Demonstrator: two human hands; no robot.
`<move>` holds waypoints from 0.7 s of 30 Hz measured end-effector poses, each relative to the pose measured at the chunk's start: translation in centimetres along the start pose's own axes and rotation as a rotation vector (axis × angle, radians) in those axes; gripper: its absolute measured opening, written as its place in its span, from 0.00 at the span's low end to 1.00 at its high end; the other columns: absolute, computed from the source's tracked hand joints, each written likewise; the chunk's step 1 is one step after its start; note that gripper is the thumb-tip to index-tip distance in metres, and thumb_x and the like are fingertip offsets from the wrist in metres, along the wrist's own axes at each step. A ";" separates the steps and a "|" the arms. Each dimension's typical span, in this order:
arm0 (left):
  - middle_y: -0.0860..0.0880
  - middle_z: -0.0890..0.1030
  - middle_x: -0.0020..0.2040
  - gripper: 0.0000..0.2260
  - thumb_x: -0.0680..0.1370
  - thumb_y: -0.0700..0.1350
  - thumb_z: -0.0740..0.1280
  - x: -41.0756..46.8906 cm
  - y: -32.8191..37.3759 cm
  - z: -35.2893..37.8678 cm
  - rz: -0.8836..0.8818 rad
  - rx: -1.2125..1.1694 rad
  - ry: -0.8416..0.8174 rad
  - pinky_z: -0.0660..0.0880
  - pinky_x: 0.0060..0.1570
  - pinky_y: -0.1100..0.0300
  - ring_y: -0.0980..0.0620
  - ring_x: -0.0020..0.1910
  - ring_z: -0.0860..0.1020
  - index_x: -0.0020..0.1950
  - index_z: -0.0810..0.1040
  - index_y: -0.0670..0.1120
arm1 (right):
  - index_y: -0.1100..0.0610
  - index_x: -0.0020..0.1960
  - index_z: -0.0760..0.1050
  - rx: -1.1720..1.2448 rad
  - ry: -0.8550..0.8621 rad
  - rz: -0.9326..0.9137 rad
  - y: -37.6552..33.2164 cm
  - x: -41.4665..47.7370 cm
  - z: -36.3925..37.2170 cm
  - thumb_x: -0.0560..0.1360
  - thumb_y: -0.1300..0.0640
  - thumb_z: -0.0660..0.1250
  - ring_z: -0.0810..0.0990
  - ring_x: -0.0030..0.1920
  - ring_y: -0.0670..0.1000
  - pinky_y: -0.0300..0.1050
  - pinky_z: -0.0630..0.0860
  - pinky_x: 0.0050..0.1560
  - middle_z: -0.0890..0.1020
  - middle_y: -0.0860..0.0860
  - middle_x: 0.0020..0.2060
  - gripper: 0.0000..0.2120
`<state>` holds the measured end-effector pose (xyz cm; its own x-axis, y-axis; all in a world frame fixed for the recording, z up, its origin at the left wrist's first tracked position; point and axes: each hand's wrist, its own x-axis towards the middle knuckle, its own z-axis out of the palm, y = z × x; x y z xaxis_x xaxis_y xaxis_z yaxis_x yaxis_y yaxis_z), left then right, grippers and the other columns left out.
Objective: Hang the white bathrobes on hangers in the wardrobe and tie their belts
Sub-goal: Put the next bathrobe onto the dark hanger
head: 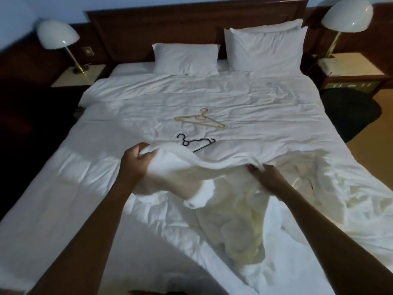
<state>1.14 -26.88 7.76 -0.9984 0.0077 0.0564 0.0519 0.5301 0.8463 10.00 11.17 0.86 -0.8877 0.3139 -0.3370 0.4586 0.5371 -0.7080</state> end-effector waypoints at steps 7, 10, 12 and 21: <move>0.45 0.81 0.56 0.20 0.72 0.59 0.72 0.2 -4.8 -1.7 -0.132 0.392 -0.122 0.74 0.54 0.53 0.41 0.58 0.80 0.59 0.78 0.50 | 0.53 0.52 0.82 0.199 -0.044 -0.292 -9.9 -3.0 1.8 0.75 0.50 0.74 0.85 0.43 0.49 0.45 0.79 0.39 0.86 0.51 0.44 0.09; 0.49 0.71 0.74 0.43 0.69 0.57 0.80 -1.6 -4.6 0.7 0.159 0.384 -0.339 0.67 0.69 0.52 0.50 0.71 0.71 0.79 0.63 0.52 | 0.51 0.50 0.80 0.085 -0.126 -0.383 -14.0 -4.6 7.2 0.71 0.55 0.75 0.83 0.46 0.51 0.50 0.78 0.47 0.84 0.50 0.44 0.09; 0.50 0.76 0.71 0.39 0.72 0.54 0.79 -2.5 -4.3 1.1 0.232 0.286 -0.371 0.72 0.61 0.57 0.50 0.65 0.76 0.78 0.65 0.51 | 0.45 0.50 0.79 0.031 -0.143 -0.463 -16.7 -5.9 10.8 0.68 0.56 0.78 0.82 0.46 0.48 0.46 0.77 0.46 0.83 0.46 0.43 0.14; 0.51 0.78 0.38 0.10 0.68 0.34 0.60 3.4 -5.9 -12.3 0.207 -0.195 -0.177 0.67 0.38 0.56 0.52 0.39 0.74 0.44 0.76 0.44 | 0.53 0.51 0.79 -0.359 0.351 -0.197 -11.7 -6.9 19.8 0.66 0.61 0.69 0.82 0.44 0.62 0.49 0.75 0.40 0.82 0.53 0.43 0.13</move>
<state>-2.30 -40.39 9.48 -0.9538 0.2544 0.1598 0.2410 0.3301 0.9127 9.92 -12.79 -0.78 -0.9194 0.3900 0.0517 0.3248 0.8267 -0.4595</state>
